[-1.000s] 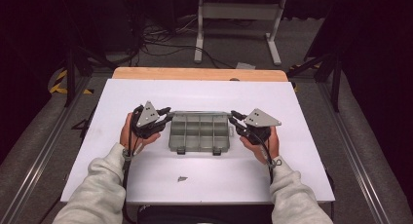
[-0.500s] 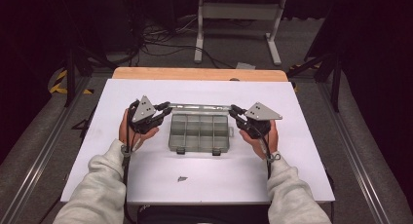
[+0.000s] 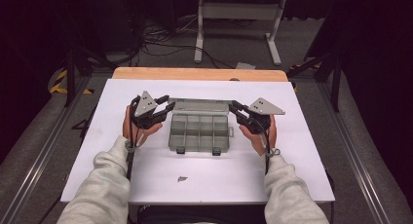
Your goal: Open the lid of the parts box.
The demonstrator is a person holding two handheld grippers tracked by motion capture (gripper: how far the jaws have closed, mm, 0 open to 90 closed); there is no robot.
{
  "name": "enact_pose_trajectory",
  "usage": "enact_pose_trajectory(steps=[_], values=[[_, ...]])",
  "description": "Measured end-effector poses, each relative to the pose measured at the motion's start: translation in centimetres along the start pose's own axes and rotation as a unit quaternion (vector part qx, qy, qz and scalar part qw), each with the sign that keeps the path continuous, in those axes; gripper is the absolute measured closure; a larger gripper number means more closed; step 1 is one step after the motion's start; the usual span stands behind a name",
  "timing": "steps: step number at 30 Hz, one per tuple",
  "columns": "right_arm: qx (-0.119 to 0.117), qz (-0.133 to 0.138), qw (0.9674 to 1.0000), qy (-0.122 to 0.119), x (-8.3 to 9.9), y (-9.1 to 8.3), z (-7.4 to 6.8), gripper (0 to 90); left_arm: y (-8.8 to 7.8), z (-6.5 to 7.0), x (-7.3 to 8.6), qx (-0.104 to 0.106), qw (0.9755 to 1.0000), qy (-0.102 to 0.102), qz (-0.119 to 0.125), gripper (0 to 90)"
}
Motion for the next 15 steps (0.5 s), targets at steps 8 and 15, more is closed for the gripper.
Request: enact_pose_trajectory(steps=[8,15], values=[[0.004,0.004,0.9997,0.022,0.6,0.8,0.4,80.0,1.1,-0.4,0.6,-0.003,0.9998,-0.003,-0.017,70.0],[0.010,-0.013,0.9990,0.042,1.7,2.2,0.6,80.3,2.1,-0.8,1.1,-0.012,0.9995,-0.008,-0.028,73.9]])
Point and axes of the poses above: each handheld gripper's, and its own axes: y roughly forward along the jaws, x roughly out of its underside, z roughly to its right, the point moved 1 cm from there along y, roughly forward along the jaws, and after that the axes turned 15 degrees about -y, right-handed, at the moved point
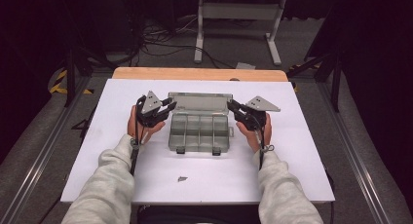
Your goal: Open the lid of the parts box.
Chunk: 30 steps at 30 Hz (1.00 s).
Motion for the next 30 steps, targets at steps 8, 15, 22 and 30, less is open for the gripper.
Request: enact_pose_trajectory(steps=[8,15,22,30], values=[[-0.002,-0.027,0.9996,0.008,1.1,1.2,0.1,81.7,1.1,-0.5,0.7,-0.013,0.9996,-0.012,-0.020,76.1],[0.001,-0.053,0.9983,0.024,2.0,1.7,0.3,78.6,1.5,-0.7,1.1,-0.020,0.9990,-0.027,-0.030,76.1],[0.015,-0.072,0.9972,0.013,2.4,2.1,0.1,72.2,2.0,-0.9,1.5,-0.033,0.9980,-0.030,-0.045,75.2],[0.031,-0.090,0.9952,0.022,3.1,2.6,0.3,56.2,2.5,-0.9,2.0,-0.041,0.9965,-0.034,-0.064,75.4]])
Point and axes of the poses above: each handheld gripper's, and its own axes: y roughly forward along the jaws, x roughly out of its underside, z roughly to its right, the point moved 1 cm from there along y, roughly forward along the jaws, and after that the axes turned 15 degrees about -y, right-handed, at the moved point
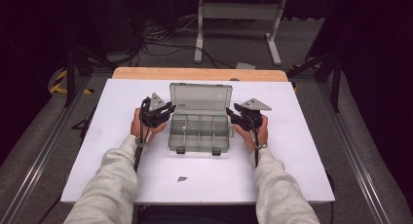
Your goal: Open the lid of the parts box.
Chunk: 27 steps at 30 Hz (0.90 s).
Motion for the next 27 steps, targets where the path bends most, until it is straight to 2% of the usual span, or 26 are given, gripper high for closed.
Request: enact_pose_trajectory(steps=[3,6,10,11,13,14,16,19,24,25,27], values=[[0.008,-0.010,0.9999,0.004,0.3,0.1,0.1,48.6,0.2,0.1,0.2,-0.006,0.9999,-0.001,-0.011,75.3],[0.006,-0.006,0.9999,0.012,0.4,0.1,0.4,43.0,0.3,0.1,0.2,-0.008,0.9999,0.000,-0.015,75.5],[0.007,-0.007,0.9999,0.014,0.5,0.1,0.5,40.4,0.4,0.0,0.3,-0.014,0.9998,-0.010,-0.013,72.9],[0.011,-0.006,0.9999,0.011,0.4,0.0,0.5,40.6,0.4,0.0,0.3,-0.014,0.9998,-0.012,-0.013,69.0],[0.013,-0.003,0.9998,0.012,0.3,-0.2,0.5,43.4,0.3,0.0,0.3,-0.014,0.9997,-0.011,-0.014,69.5],[0.002,0.005,0.9999,0.012,0.1,-0.4,0.4,53.7,0.3,0.0,0.3,-0.013,0.9998,-0.009,-0.014,69.5],[-0.010,0.010,0.9999,0.002,-0.1,-0.5,0.1,68.0,0.3,0.1,0.3,-0.012,0.9998,-0.010,-0.013,71.0],[-0.026,0.006,0.9996,-0.012,-0.4,-0.4,-0.3,83.6,0.4,0.2,0.3,-0.006,0.9998,-0.005,-0.018,78.5],[-0.024,0.001,0.9994,-0.026,-0.6,-0.2,-0.3,84.3,0.5,0.3,0.3,-0.009,0.9998,-0.003,-0.019,79.3],[-0.023,-0.001,0.9993,-0.028,-0.6,-0.2,-0.3,84.3,0.5,0.3,0.2,-0.011,0.9997,0.002,-0.022,79.0],[-0.017,-0.009,0.9992,-0.036,-0.7,0.1,-0.4,81.7,0.6,0.4,0.2,-0.016,0.9996,0.005,-0.021,77.4]])
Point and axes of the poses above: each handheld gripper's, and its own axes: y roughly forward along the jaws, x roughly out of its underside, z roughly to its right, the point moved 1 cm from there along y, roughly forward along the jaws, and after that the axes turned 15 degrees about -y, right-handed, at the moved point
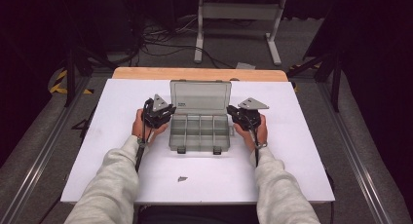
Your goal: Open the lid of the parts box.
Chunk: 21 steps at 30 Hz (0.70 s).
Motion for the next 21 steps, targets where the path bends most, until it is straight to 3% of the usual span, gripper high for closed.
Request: enact_pose_trajectory(steps=[3,6,9,13,14,17,21], values=[[0.007,-0.001,1.0000,-0.002,-0.1,0.1,0.0,77.1,-0.3,-0.1,-0.2,-0.005,0.9999,0.000,0.013,74.6],[0.009,0.017,0.9998,0.011,-0.4,-0.3,0.5,77.8,-0.8,-0.2,-0.6,-0.004,0.9995,0.002,0.031,73.8],[0.015,0.017,0.9995,0.021,-0.6,-0.3,1.1,79.7,-0.9,-0.2,-0.8,-0.009,0.9992,0.011,0.037,74.8],[0.009,0.017,0.9995,0.025,-0.8,0.1,1.2,84.0,-1.2,-0.6,-1.2,0.001,0.9985,-0.016,0.052,77.0],[0.007,0.014,0.9996,0.022,-0.8,0.3,1.2,85.8,-1.1,-0.8,-1.2,0.009,0.9985,-0.023,0.048,78.6],[0.002,-0.001,0.9999,0.010,-0.9,0.8,0.9,86.6,-0.9,-0.8,-1.2,0.015,0.9990,-0.017,0.037,81.3],[-0.003,-0.018,0.9997,0.015,-0.7,1.0,0.7,84.5,-0.8,-0.5,-1.2,0.019,0.9993,-0.008,0.030,83.1]])
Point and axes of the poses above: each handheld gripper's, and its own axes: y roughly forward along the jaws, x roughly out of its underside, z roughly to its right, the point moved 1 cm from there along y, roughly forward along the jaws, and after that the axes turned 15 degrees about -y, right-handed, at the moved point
